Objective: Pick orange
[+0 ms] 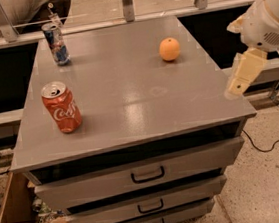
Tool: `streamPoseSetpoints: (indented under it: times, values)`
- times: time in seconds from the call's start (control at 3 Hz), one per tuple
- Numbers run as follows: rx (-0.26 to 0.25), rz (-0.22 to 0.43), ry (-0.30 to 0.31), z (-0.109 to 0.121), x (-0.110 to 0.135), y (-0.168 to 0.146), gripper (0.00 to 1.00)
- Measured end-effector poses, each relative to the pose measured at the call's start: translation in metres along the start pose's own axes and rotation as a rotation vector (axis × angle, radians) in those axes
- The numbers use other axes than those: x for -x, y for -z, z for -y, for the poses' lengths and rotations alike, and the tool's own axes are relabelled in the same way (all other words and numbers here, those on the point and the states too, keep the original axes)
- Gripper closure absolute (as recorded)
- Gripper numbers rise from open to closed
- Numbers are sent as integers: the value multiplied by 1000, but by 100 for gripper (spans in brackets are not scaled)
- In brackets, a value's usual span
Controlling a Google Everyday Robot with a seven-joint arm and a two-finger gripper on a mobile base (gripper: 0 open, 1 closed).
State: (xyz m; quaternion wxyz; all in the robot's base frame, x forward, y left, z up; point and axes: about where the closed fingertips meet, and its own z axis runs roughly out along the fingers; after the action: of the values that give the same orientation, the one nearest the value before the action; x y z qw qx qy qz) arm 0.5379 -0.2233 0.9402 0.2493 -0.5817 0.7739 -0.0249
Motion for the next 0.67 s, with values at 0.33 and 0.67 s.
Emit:
streamPoseSetpoints:
  times: [0.33,0.67]
  values:
    - [-31,120,-51,66,1,-51,0]
    - [-45,227,-116,116,7,-90,0]
